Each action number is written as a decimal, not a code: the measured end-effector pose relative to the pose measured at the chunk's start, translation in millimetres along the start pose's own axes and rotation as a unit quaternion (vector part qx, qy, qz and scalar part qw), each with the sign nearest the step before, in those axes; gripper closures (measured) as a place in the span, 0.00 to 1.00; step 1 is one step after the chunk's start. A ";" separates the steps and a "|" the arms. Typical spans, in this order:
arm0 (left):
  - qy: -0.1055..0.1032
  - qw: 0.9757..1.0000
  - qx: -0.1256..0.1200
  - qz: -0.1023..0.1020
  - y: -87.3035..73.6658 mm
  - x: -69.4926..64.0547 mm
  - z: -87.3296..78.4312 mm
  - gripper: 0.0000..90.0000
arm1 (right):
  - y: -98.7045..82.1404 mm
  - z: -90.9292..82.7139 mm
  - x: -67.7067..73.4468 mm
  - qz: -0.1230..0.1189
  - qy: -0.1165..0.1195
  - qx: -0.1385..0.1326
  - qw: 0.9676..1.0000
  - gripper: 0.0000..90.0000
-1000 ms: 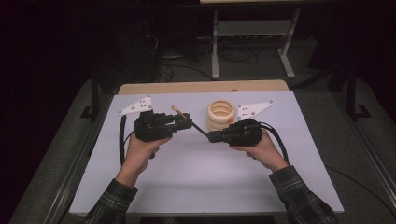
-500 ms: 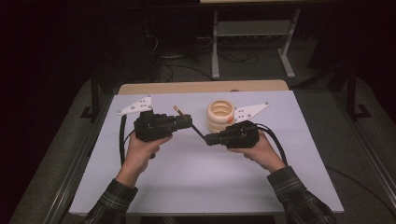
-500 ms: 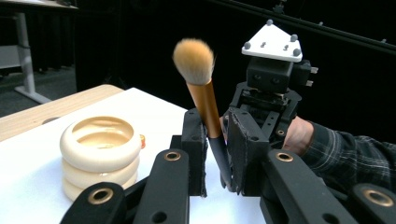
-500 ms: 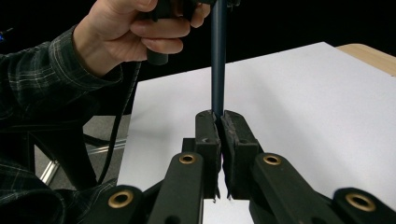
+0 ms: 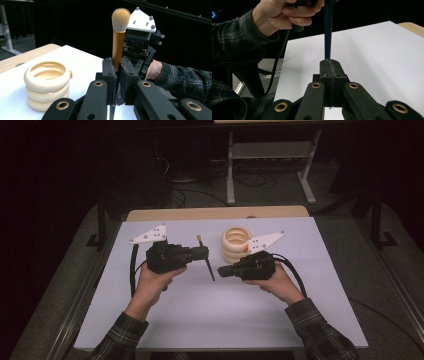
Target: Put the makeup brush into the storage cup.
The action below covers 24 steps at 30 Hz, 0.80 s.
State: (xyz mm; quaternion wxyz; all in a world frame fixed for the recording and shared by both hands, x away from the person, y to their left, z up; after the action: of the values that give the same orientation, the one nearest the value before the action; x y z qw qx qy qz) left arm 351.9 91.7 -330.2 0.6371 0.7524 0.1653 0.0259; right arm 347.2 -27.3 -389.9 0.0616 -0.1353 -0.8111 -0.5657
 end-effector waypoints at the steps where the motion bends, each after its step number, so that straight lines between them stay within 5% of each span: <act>1: 0.000 1.000 0.001 0.001 0.0 -0.1 -0.1 0.93 | 0.3 -0.3 0.1 0.000 0.000 -0.001 1.000 0.99; 10: 0.011 1.000 0.009 0.006 -1.6 2.9 -2.7 0.93 | 0.3 -3.2 -1.7 0.004 -0.015 0.002 1.000 0.83; 24: 0.031 0.999 0.033 0.005 -6.6 12.1 -8.6 0.93 | -4.4 -12.8 -13.1 0.011 -0.100 0.025 0.995 0.28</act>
State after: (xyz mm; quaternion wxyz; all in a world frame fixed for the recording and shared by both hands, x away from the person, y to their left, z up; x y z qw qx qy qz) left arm 359.7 104.2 -337.1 0.6061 0.7729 0.1818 0.0470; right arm 357.7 -42.7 -392.7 -0.0103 -0.1985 -0.8257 -0.5279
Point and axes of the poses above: each handheld gripper's, and its own axes: z roughly forward along the jaws, y roughly out of its top, x roughly to its left, the point moved 9 cm from there along z, roughly forward along the jaws, and after that the axes turned 4 degrees about z, right-handed, at the moved point
